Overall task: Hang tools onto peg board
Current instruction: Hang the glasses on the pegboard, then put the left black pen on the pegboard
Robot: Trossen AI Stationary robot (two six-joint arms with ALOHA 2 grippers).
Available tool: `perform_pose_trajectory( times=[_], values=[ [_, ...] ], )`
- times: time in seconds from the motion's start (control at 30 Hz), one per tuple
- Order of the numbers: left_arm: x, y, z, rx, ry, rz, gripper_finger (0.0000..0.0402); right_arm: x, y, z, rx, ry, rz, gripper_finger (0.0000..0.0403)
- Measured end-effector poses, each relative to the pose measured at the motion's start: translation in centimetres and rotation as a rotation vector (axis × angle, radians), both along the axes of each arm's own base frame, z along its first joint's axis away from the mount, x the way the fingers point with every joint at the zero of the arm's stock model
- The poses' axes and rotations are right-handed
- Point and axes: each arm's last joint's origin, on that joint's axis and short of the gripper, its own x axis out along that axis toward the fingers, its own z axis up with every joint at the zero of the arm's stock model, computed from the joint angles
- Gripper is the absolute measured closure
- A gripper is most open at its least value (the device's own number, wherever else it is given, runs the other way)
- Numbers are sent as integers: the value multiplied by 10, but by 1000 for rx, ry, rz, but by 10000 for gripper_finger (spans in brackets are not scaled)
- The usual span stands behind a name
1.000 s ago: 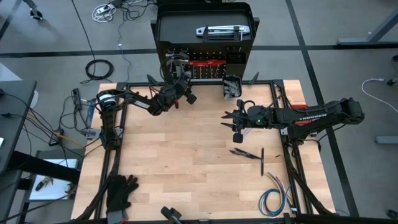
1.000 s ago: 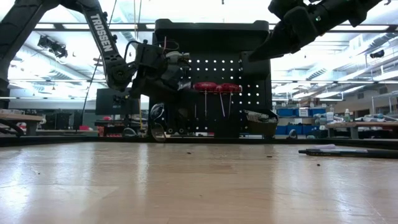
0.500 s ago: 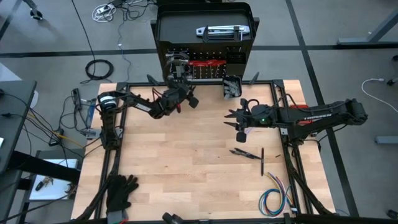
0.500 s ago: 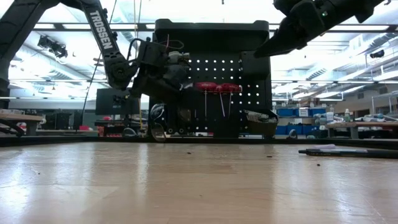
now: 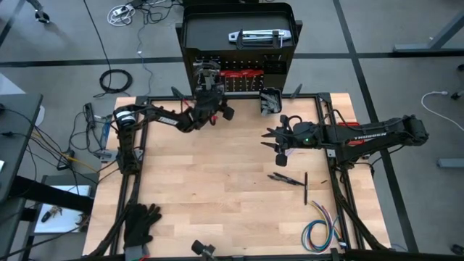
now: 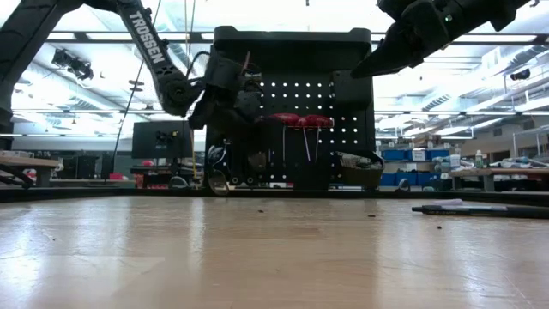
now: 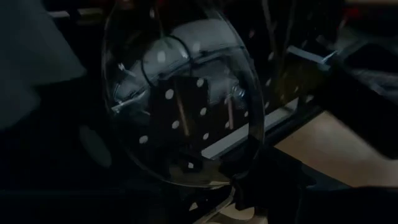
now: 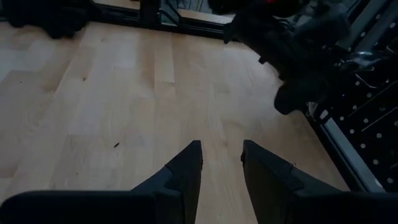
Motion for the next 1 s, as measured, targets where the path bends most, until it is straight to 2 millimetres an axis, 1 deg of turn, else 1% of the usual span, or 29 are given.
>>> perform_pose_trajectory(
  times=[0.13,0.3,0.63,0.77,1.0],
  values=[
    [5,9,6,-72,14,37,237,-1,0,-1,3,13,-1,277],
    [4,13,5,-153,-32,74,237,-1,0,-2,3,26,-1,278],
    [4,14,4,-159,-31,79,234,-1,0,-3,3,29,-1,278],
    [4,14,4,-160,-21,45,207,-1,0,-3,6,28,-2,277],
    [4,14,4,-164,-30,56,123,-1,1,-3,25,25,8,278]
  ],
)
